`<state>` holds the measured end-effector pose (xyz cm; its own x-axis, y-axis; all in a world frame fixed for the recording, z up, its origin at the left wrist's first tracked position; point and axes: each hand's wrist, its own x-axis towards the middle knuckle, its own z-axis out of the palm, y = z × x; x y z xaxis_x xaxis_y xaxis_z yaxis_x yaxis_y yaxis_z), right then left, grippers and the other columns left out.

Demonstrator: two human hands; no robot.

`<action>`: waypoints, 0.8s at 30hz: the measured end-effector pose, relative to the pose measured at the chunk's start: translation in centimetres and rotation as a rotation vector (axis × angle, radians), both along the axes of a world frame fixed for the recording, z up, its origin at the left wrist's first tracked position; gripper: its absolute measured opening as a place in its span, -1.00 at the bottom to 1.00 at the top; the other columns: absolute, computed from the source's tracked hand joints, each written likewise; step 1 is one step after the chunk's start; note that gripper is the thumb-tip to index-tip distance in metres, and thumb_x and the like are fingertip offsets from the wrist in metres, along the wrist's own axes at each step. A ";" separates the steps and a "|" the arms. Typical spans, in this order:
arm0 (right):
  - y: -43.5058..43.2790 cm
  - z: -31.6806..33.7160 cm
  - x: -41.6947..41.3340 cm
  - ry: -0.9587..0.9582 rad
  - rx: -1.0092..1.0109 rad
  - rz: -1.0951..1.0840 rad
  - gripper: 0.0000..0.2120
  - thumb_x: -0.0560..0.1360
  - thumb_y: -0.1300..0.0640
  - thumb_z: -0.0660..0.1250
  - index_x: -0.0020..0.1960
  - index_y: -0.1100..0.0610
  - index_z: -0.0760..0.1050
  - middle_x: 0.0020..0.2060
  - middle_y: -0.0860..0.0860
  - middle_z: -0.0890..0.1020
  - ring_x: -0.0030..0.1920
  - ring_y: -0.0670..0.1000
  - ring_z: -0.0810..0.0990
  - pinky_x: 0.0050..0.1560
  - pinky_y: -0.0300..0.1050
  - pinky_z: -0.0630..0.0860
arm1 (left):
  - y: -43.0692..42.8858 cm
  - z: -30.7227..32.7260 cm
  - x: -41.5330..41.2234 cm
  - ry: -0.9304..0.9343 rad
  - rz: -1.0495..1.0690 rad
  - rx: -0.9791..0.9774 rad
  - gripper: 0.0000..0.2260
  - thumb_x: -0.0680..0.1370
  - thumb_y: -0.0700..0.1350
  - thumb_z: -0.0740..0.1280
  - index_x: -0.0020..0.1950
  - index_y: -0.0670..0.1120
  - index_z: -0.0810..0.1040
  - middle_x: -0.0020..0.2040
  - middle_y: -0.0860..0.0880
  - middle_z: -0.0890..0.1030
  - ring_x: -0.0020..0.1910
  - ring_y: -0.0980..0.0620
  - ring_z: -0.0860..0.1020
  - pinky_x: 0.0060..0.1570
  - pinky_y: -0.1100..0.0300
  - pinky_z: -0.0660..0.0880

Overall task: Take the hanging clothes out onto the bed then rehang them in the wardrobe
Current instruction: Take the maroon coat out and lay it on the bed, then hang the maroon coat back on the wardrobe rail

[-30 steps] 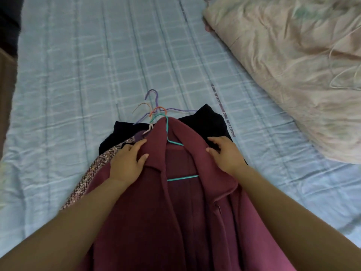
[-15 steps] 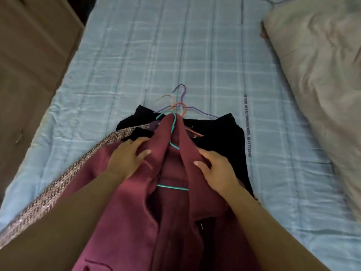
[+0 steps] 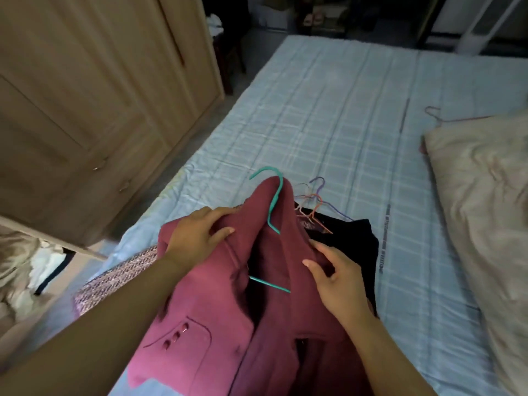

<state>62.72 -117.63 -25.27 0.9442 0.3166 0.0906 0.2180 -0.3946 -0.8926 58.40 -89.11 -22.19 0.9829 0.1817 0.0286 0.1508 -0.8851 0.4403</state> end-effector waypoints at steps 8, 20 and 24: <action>6.2 6.3 -6.9 -0.145 0.041 0.126 -0.65 0.40 0.19 0.46 0.17 0.07 0.56 -0.04 -0.25 0.57 -0.03 -0.39 0.52 -0.02 -0.56 0.34 | 5.6 5.8 -10.5 -0.183 0.113 0.072 -0.61 0.45 0.29 0.14 0.18 0.14 0.44 -0.08 0.00 0.58 -0.05 -0.08 0.56 -0.06 0.06 0.50; 21.4 14.7 -22.9 -0.277 0.078 0.407 -0.71 0.36 0.11 0.49 0.06 -0.06 0.60 -0.10 -0.35 0.59 -0.03 -0.32 0.56 0.03 -0.41 0.43 | 16.7 11.2 -36.0 -0.351 0.415 0.062 -0.65 0.45 0.28 0.14 0.16 0.18 0.40 -0.05 0.08 0.52 -0.03 0.00 0.51 -0.08 0.17 0.38; 28.2 17.2 -28.2 -0.246 0.111 0.546 -0.72 0.36 0.12 0.48 0.04 -0.12 0.60 -0.16 -0.36 0.63 -0.08 -0.31 0.57 -0.04 -0.49 0.42 | 21.3 12.7 -44.5 -0.377 0.540 0.069 -0.61 0.44 0.27 0.16 0.19 0.14 0.42 -0.03 -0.01 0.56 -0.03 -0.05 0.52 -0.01 0.05 0.46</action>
